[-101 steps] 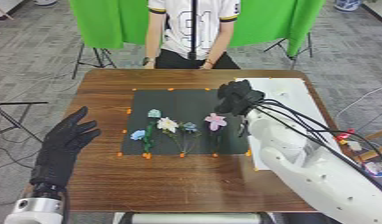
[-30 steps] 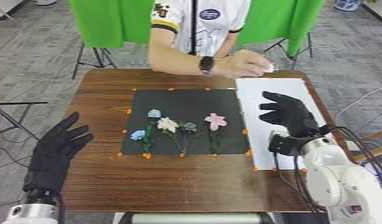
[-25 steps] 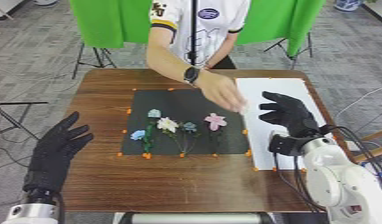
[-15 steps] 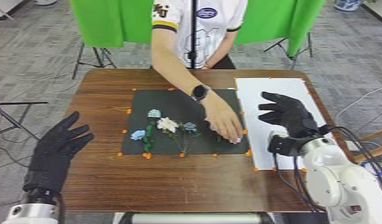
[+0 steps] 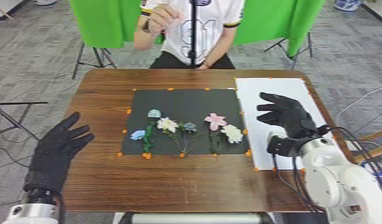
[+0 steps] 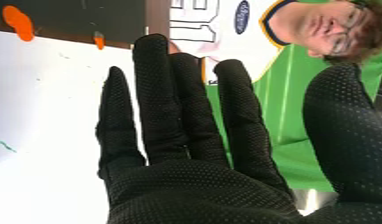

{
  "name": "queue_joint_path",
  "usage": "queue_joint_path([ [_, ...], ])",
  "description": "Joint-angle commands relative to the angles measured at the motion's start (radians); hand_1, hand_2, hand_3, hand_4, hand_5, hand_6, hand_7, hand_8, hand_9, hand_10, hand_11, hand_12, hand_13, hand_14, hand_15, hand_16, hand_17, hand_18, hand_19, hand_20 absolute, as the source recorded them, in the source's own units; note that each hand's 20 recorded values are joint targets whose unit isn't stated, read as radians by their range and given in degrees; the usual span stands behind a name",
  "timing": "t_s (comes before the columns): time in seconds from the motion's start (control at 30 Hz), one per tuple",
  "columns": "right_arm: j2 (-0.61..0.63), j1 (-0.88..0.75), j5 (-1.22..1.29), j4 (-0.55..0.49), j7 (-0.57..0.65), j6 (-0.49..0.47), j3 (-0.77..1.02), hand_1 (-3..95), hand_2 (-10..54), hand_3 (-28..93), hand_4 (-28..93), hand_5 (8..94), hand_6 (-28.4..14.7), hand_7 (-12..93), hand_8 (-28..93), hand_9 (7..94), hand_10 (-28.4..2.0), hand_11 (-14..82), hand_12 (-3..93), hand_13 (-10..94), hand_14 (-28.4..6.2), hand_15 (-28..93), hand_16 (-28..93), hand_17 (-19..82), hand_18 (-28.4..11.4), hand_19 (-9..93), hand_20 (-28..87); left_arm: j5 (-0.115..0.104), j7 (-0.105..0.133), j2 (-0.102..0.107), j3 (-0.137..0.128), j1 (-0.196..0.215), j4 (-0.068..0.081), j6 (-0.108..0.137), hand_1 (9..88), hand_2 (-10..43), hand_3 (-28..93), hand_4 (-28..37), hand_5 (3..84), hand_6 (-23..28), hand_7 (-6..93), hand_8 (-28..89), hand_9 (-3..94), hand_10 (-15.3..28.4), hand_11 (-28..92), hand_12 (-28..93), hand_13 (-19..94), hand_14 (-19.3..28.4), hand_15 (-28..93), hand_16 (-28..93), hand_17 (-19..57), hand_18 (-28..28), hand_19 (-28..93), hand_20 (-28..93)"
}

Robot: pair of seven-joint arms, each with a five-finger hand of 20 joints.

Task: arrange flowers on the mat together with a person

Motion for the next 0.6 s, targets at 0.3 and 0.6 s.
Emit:
queue_joint_path([
  [0.3,-0.007,0.004,-0.002,0.003,-0.008,-0.017,-0.003,24.3,3.9,78,-24,49.7,-0.5,15,-12,50.7,-17.5,19.8,15.3,44,-18.1,58,8,11,-22.9,56,15,0.002,0.001,0.001,0.009,0.001,-0.001,0.003,19.2,6.4,79,-28.3,31.7,6.7,15.3,-11,30.7,18.6,30,9,21,25.5,56,-12,-9.4,21.6,51,9],
  [0.6,-0.007,0.006,-0.010,0.004,-0.008,-0.015,-0.003,24.3,4.1,78,-24,49.7,-0.5,15,-12,50.8,-17.5,19.9,15.3,44,-18.1,58,8,11,-22.8,56,15,0.001,0.006,0.001,0.011,0.003,-0.001,0.005,19.3,6.4,79,-28.3,31.7,6.6,15.3,-11,30.7,18.6,30,9,21,25.4,56,-12,-9.4,21.6,51,9],
])
